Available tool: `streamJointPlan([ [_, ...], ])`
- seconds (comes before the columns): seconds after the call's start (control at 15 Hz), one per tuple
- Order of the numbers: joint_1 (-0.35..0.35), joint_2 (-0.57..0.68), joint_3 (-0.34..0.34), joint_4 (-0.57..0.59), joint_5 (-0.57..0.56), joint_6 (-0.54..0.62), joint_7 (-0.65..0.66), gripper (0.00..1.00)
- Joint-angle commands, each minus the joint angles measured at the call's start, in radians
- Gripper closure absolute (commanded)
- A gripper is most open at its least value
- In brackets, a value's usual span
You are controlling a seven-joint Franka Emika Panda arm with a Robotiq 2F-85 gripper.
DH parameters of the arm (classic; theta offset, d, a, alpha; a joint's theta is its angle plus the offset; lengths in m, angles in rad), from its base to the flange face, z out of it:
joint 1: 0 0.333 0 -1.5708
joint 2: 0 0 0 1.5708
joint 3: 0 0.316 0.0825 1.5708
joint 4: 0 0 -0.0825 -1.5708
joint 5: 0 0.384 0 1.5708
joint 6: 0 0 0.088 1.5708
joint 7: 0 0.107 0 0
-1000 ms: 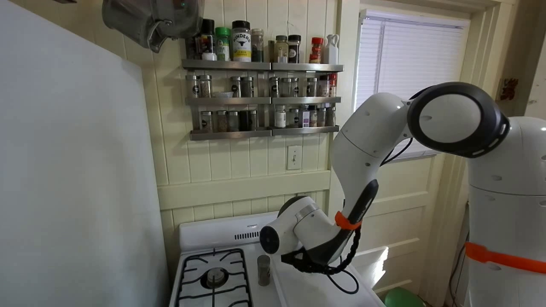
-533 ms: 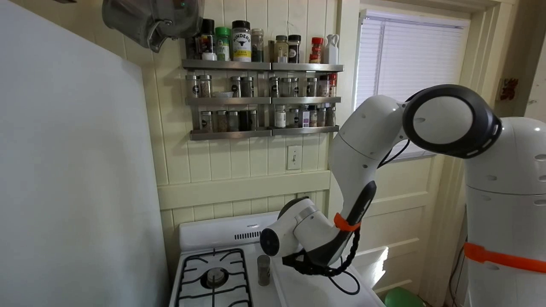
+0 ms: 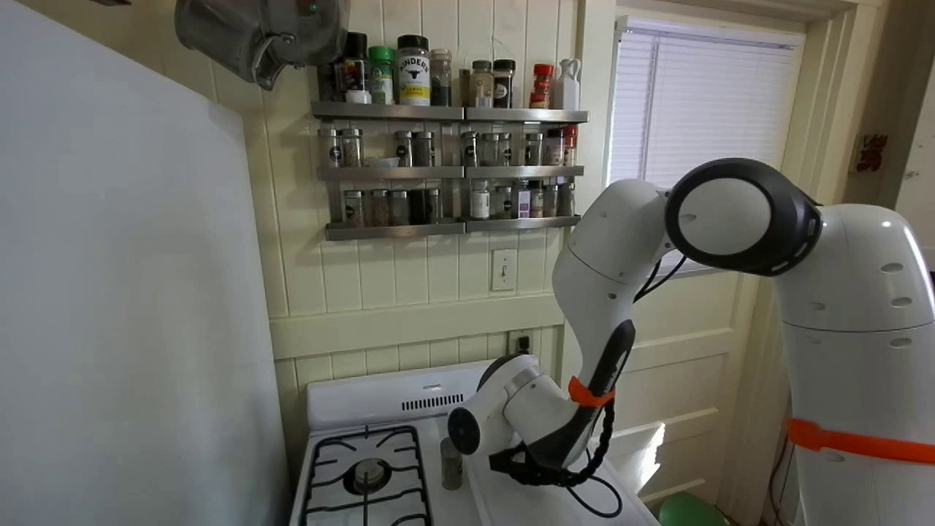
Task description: Move the spice bottle, that is in the middle of the first shelf, to the tray
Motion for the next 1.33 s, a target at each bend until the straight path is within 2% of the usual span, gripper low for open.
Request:
streamJointPlan([
  [0.0, 0.010, 0.026, 0.005, 0.020, -0.014, -0.031, 0.050, 0.77],
  [0.87, 0.023, 0.086, 0.009, 0.075, -0.024, -0.073, 0.092, 0.77],
  [0.93, 0.024, 0.089, 0.009, 0.079, -0.024, -0.075, 0.095, 0.62],
  [1.0, 0.024, 0.091, 0.010, 0.082, -0.024, -0.076, 0.094, 0.38],
  [1.07, 0.025, 0.092, 0.011, 0.084, -0.025, -0.079, 0.096, 0.25],
  [1.27, 0.028, 0.093, 0.012, 0.090, -0.029, -0.080, 0.100, 0.04],
])
